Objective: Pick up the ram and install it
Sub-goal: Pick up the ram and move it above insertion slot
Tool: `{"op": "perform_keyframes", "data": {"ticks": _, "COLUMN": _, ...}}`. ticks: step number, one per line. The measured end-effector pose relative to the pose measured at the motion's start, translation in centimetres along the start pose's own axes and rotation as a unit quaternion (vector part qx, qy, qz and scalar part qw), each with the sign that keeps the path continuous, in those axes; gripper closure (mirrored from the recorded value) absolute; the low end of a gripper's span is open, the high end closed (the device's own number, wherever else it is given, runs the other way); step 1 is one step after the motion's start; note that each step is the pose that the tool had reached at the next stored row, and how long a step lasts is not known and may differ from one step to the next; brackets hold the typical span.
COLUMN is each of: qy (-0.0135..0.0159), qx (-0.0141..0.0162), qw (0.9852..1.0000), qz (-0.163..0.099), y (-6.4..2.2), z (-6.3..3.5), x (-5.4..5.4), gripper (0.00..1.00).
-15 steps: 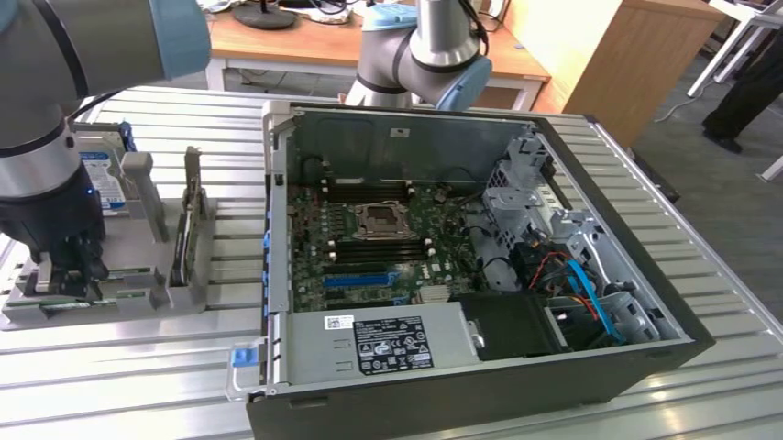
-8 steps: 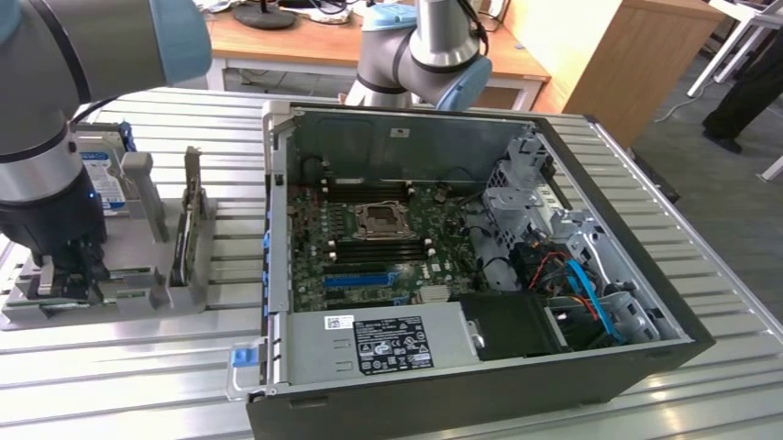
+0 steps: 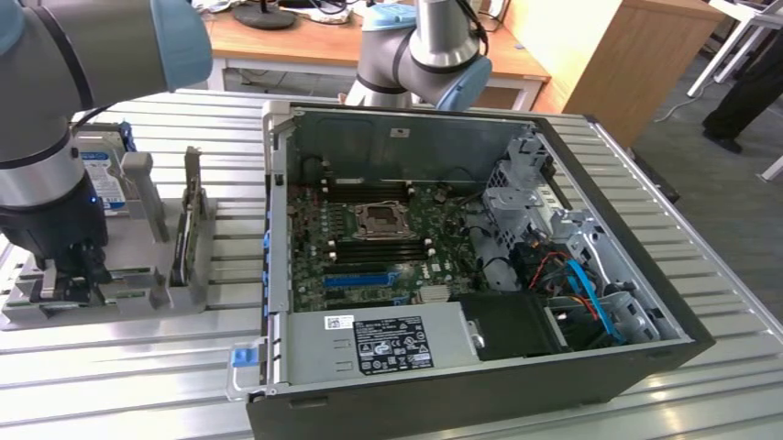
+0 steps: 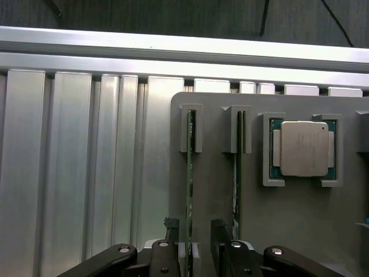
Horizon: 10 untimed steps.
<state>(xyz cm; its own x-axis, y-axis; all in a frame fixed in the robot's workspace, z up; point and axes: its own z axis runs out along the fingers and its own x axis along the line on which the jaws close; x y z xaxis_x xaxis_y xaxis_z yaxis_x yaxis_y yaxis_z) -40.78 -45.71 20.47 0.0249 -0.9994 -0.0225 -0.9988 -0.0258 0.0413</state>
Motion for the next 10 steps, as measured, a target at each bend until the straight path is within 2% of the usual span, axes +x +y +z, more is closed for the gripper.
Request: {"op": "perform_keyframes", "data": {"ticks": 10, "qy": 0.0, "qx": 0.0001, "qw": 1.0, "qz": 0.0, "y": 0.0, "z": 0.03, "x": 0.37, "gripper": 0.64}}
